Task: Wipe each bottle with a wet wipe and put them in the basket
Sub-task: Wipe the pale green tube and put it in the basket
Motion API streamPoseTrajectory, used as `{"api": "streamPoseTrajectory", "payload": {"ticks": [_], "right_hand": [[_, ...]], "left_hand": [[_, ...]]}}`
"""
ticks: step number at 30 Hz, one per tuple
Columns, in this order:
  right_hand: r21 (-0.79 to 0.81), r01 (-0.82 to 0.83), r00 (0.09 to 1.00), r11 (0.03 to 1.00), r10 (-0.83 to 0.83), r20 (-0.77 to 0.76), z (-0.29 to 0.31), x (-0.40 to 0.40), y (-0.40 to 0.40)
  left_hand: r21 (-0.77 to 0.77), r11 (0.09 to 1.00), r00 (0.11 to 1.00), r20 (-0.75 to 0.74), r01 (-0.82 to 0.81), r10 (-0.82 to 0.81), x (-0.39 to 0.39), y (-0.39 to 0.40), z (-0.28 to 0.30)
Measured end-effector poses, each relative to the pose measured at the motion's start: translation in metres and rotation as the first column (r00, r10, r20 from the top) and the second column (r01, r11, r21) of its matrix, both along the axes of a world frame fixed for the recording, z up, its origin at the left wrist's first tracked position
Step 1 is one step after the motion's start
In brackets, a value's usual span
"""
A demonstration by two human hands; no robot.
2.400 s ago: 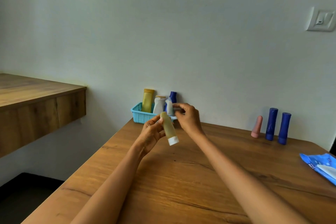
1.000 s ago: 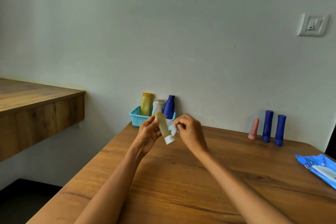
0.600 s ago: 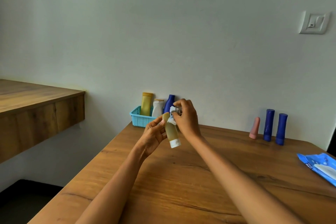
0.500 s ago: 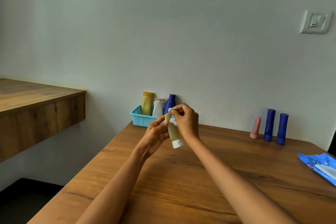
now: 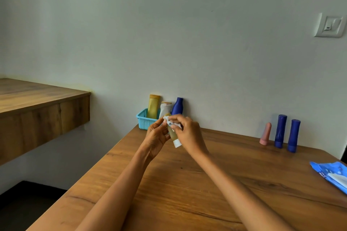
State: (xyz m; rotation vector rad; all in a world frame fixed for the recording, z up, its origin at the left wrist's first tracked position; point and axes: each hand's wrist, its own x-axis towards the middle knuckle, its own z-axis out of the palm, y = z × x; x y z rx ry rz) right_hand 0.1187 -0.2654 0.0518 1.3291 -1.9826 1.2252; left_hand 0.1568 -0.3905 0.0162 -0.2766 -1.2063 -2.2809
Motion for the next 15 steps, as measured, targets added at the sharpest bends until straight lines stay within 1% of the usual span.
{"api": "streamPoseTrajectory", "payload": {"ticks": [2, 3, 5, 7, 8, 9, 12, 15], "right_hand": [[-0.081, 0.024, 0.996, 0.996, -0.017, 0.089, 0.009, -0.003, -0.002], [-0.092, 0.048, 0.99, 0.995, -0.035, 0.14, 0.014, -0.007, -0.004], [-0.037, 0.089, 0.968, 0.995, -0.078, 0.238, 0.022, -0.015, -0.007], [0.026, 0.095, 0.948, 0.995, -0.099, 0.303, 0.027, -0.019, -0.01], [0.041, 0.093, 0.948, 0.995, -0.101, 0.301, 0.027, -0.018, -0.012], [0.05, 0.096, 0.958, 0.994, -0.106, 0.265, 0.025, -0.015, -0.013], [0.07, 0.106, 0.99, 0.992, -0.112, 0.087, 0.011, -0.001, -0.015], [0.09, 0.113, 0.993, 0.99, -0.114, 0.009, -0.005, 0.005, -0.01]], "left_hand": [[-0.016, 0.999, 0.999, 0.017, 0.035, -0.035, -0.001, 0.003, 0.0], [-0.026, 0.998, 0.998, 0.027, 0.05, -0.049, -0.001, 0.005, 0.0], [-0.045, 0.997, 0.997, 0.043, 0.059, -0.057, -0.002, 0.005, 0.0], [-0.058, 0.997, 0.997, 0.057, 0.047, -0.044, -0.002, 0.004, 0.0], [-0.061, 0.997, 0.998, 0.056, 0.039, -0.035, -0.001, 0.003, -0.001], [-0.056, 0.998, 0.998, 0.049, 0.028, -0.025, 0.0, 0.002, -0.001], [-0.005, 1.0, 1.0, 0.01, -0.021, 0.021, 0.002, -0.005, -0.001], [0.02, 0.998, 0.999, -0.002, -0.052, 0.052, 0.005, -0.011, -0.003]]}}
